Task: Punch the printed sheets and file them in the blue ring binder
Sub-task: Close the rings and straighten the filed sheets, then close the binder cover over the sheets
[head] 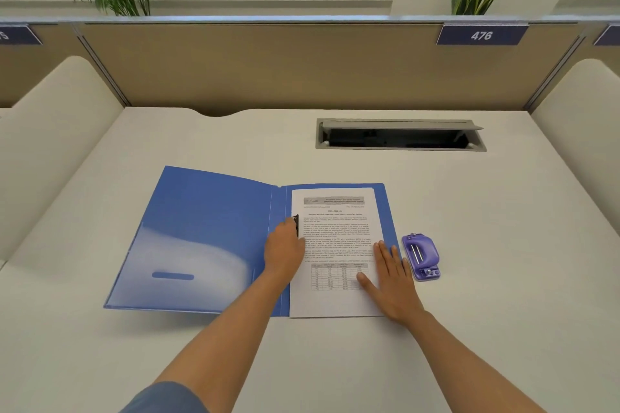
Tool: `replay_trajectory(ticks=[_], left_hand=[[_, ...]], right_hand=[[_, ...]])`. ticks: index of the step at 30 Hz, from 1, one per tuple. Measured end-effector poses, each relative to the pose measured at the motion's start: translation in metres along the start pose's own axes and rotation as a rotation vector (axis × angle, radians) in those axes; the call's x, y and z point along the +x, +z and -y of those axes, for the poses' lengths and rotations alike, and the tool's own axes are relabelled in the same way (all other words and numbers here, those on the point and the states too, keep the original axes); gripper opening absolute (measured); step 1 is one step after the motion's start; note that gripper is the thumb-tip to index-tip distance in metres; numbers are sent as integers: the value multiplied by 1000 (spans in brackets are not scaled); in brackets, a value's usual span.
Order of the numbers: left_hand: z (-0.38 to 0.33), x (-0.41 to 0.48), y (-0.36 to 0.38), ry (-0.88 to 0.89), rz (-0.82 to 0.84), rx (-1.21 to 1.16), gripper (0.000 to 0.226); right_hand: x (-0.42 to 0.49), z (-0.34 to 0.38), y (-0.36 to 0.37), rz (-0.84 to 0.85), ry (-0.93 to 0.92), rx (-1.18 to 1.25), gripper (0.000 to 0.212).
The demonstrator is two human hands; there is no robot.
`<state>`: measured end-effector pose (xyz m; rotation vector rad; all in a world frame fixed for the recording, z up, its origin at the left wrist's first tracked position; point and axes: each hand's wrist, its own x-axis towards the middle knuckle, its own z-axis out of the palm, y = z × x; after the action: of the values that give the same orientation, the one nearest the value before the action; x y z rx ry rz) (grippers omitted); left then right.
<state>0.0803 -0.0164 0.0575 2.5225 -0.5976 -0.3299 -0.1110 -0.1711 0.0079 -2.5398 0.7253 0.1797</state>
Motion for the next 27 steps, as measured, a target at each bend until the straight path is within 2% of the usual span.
replay_trajectory(ticks=[10,18,21,27], left_hand=[[23,-9,15,131,-46,312,29],[42,-5,-10,207,-185,279,46],[70,7,-41,151,-257,319,53],[140,25,-125,-147,-320,410,61]], right_hand=[[-1,-1,1,-30,-10,39,99],[-3,-3,2,-34,-14,72,103],[-1,-3,2,-38,-14,69,107],[-1,-3,2,-48,-22,55,111]])
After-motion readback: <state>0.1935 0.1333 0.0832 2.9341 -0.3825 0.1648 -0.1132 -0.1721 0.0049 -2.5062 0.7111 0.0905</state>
